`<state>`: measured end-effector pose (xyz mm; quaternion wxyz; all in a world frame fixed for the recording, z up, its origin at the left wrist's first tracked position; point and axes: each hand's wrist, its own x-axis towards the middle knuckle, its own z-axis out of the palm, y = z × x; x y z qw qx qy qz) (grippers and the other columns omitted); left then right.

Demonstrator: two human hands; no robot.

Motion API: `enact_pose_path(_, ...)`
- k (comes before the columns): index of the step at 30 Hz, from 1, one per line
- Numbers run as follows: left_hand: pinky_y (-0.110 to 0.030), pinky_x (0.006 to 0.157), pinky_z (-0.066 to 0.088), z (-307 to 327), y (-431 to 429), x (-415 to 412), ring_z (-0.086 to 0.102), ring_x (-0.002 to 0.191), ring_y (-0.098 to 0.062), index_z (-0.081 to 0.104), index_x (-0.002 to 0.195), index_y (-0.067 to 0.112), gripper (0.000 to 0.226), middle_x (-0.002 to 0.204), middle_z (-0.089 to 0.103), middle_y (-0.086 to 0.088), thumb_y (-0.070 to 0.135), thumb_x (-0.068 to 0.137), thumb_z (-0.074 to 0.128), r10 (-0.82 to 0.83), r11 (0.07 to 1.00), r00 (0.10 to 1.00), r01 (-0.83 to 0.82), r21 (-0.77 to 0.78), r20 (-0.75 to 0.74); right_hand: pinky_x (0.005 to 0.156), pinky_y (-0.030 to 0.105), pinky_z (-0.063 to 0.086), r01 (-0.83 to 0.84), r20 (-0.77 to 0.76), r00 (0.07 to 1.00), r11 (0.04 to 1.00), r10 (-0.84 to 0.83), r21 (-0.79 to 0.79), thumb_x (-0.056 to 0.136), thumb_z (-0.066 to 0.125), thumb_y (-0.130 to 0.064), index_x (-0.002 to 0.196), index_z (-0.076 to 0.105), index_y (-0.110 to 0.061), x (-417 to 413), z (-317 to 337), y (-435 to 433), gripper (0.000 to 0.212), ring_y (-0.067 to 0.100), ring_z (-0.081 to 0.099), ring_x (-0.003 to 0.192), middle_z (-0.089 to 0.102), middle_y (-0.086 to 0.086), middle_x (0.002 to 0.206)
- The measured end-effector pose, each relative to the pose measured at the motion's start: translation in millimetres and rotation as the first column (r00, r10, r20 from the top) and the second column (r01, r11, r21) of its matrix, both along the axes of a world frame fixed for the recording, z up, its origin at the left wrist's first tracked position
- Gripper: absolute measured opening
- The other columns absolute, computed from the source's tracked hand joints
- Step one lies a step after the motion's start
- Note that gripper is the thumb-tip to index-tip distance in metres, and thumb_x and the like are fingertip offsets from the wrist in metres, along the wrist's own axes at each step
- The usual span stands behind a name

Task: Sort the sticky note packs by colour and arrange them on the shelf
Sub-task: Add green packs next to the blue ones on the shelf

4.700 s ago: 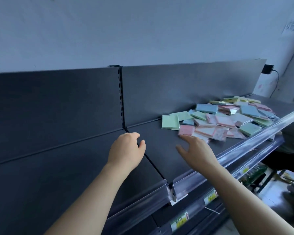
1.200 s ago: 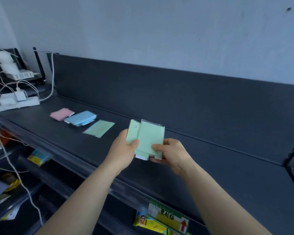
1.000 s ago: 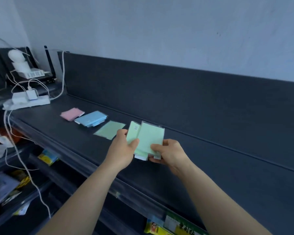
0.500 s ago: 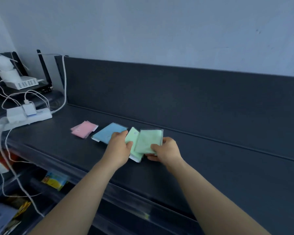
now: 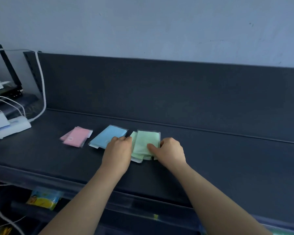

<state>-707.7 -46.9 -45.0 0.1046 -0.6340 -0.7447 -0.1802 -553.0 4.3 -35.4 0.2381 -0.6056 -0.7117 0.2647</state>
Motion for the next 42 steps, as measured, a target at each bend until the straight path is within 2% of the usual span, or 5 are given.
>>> enact_pose_path(8, -0.029, 0.058, 0.027, 16.9, -6.6, 7.6, 0.043, 0.071, -0.018, 0.050, 0.071, 0.013, 0.028, 0.067, 0.046, 0.004, 0.021, 0.097, 0.043, -0.078, 0.993, 0.994, 0.070, 0.092, 0.078, 0.050, 0.027, 0.033, -0.079, 0.080, 0.994, 0.986, 0.068, 0.148, 0.092, 0.051, -0.035, 0.066, 0.040, -0.016, 24.0, 9.6, -9.1, 0.035, 0.020, 0.044, 0.064, 0.044, -0.003, 0.070)
enact_pose_path(13, -0.029, 0.070, 0.038, 30.9, -5.9, 43.3, 0.051, 0.089, -0.018, 0.066, 0.092, 0.012, 0.031, 0.092, 0.062, 0.003, 0.028, 0.099, 0.040, -0.199, 0.976, 0.975, 0.188, 0.105, 0.097, 0.087, 0.038, 0.049, -0.087, 0.263, 0.965, 0.961, 0.015, 0.264, 0.098, 0.044, -0.030, 0.119, 0.056, -0.006, 62.5, 22.8, -21.3, 0.034, 0.027, 0.056, 0.108, 0.059, 0.005, 0.121)
enact_pose_path(17, -0.028, 0.085, 0.042, 38.2, -3.6, 88.1, 0.055, 0.105, -0.019, 0.068, 0.110, 0.016, 0.032, 0.111, 0.066, 0.004, 0.032, 0.099, 0.043, -0.293, 0.953, 0.947, 0.280, 0.114, 0.128, 0.086, 0.038, 0.050, -0.047, 0.321, 0.945, 0.947, -0.061, 0.319, 0.098, 0.043, -0.032, 0.119, 0.056, -0.008, 105.6, 22.8, -30.4, 0.034, 0.024, 0.057, 0.109, 0.060, 0.003, 0.122)
enact_pose_path(29, -0.031, 0.078, 0.046, 47.7, 0.1, 270.7, 0.055, 0.101, -0.018, 0.068, 0.107, 0.018, 0.032, 0.106, 0.067, 0.006, 0.036, 0.098, 0.043, -0.495, 0.868, 0.858, 0.480, 0.130, 0.136, 0.096, 0.028, 0.042, 0.103, 0.346, 0.906, 0.920, -0.243, 0.378, 0.099, 0.042, -0.037, 0.139, 0.047, -0.022, 294.8, 29.7, -63.9, 0.043, 0.016, 0.049, 0.126, 0.051, -0.008, 0.140)
enact_pose_path(42, -0.032, 0.077, 0.049, 37.9, 8.5, 516.1, 0.057, 0.095, -0.017, 0.066, 0.109, 0.019, 0.030, 0.098, 0.064, 0.006, 0.036, 0.098, 0.044, -0.621, 0.782, 0.744, 0.612, 0.120, 0.247, 0.085, 0.038, 0.047, 0.368, 0.347, 0.822, 0.887, -0.451, 0.280, 0.096, 0.046, -0.032, 0.114, 0.059, -0.009, 543.0, 19.8, -89.4, 0.032, 0.026, 0.058, 0.104, 0.064, 0.004, 0.115)
